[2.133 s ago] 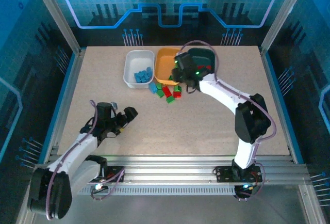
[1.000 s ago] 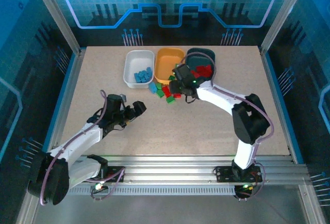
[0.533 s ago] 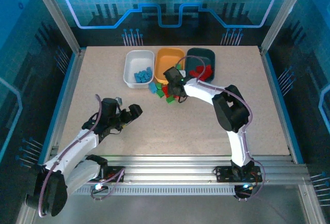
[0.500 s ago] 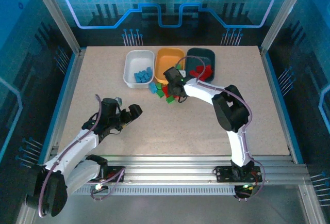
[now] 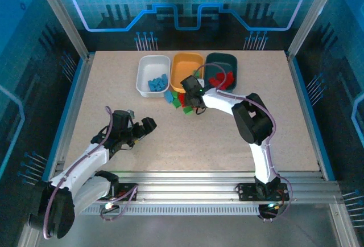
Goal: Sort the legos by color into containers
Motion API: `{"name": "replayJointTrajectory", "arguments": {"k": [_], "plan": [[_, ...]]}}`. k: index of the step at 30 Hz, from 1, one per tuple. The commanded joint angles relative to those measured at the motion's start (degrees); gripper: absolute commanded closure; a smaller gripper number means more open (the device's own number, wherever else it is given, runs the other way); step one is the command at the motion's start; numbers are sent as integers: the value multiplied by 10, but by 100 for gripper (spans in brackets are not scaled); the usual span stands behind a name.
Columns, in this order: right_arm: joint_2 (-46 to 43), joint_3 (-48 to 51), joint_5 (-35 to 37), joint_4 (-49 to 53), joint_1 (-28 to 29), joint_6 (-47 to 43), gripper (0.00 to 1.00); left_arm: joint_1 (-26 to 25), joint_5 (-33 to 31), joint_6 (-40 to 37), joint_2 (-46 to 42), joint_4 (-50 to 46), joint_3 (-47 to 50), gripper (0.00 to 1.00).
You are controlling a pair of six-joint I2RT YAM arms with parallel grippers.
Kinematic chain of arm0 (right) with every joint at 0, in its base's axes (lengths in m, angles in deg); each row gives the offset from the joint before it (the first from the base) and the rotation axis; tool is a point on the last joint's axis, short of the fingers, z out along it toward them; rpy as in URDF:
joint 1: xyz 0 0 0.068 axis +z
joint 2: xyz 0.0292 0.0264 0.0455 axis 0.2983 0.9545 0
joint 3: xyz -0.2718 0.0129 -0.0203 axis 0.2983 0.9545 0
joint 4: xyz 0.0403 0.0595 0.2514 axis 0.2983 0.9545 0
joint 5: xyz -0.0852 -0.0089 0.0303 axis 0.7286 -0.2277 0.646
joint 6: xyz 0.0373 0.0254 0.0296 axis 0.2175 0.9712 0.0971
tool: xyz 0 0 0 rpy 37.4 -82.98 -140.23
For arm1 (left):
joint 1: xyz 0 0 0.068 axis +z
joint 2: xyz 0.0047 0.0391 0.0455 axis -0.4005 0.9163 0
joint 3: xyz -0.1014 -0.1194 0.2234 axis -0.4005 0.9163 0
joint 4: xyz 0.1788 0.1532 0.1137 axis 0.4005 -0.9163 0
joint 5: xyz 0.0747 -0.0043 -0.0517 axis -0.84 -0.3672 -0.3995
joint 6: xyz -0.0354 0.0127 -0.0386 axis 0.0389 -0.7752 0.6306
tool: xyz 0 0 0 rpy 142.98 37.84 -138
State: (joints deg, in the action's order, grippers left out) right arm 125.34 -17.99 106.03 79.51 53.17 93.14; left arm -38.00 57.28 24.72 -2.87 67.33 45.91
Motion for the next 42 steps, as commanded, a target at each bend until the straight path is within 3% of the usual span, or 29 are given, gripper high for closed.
{"name": "replayJointTrajectory", "arguments": {"k": [1,13,19,23,34,42], "plan": [[-4,28,-5,25,-5,7,33,5,4,-17,6,8,7,1],[-54,101,-11,-8,-29,-14,37,5,9,-10,13,20,11,1],[-83,127,20,4,-31,-29,40,5,14,-7,15,22,10,1],[-106,137,-33,-31,-18,-66,37,5,17,-1,22,33,13,1],[-66,99,-36,-6,-27,-70,33,5,33,6,39,45,13,1],[-42,108,-35,-10,-28,-60,41,5,33,2,41,41,6,1]]}}
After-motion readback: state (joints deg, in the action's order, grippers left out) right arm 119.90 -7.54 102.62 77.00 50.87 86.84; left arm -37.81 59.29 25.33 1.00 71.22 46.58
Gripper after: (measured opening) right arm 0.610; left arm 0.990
